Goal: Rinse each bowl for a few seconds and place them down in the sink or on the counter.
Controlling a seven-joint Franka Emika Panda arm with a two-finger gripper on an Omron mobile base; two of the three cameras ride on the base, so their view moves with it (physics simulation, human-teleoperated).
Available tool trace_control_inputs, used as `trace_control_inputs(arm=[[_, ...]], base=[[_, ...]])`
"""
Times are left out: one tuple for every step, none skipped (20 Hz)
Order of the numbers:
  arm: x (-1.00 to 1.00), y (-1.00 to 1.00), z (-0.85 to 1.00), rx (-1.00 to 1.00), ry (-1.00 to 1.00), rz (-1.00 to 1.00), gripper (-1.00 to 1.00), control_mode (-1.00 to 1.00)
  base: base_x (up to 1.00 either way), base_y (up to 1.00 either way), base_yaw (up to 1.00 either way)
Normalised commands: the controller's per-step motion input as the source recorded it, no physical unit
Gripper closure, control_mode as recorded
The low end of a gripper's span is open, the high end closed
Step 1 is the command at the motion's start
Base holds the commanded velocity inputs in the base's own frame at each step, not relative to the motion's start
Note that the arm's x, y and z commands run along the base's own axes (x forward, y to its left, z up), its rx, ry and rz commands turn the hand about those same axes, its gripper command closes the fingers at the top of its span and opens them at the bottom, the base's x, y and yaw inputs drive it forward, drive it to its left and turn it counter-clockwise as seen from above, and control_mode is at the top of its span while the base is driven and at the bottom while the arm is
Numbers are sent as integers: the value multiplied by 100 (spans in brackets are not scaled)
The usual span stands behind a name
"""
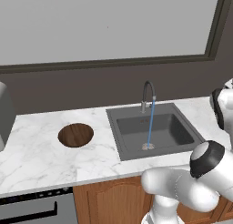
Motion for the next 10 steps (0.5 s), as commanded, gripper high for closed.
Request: trace_control_inputs(arm=[[-11, 24, -10, 8, 0, 9, 100, -100], [-2, 44, -3, 6, 0, 3, 100, -100], [0, 49, 0, 5, 0, 2, 100, -100], [0, 61, 0, 1, 1, 1, 100, -100], [0, 68, 0, 0, 7, 1, 100, -100], [6, 69, 0, 0, 12, 1, 100, -100], [6, 67, 0, 0, 13, 2, 100, -100], [4, 61, 0, 0, 12, 2, 100, -100], [0, 54, -3, 0, 10, 3, 100, -100], [0, 51, -6, 0, 8, 3, 100, -100]], base=[[0, 0, 0], [0, 0, 0], [0, 0, 0], [0, 0, 0], [0, 0, 0], [0, 0, 0], [0, 0, 0], [0, 0, 0], [0, 0, 0], [0, 0, 0]])
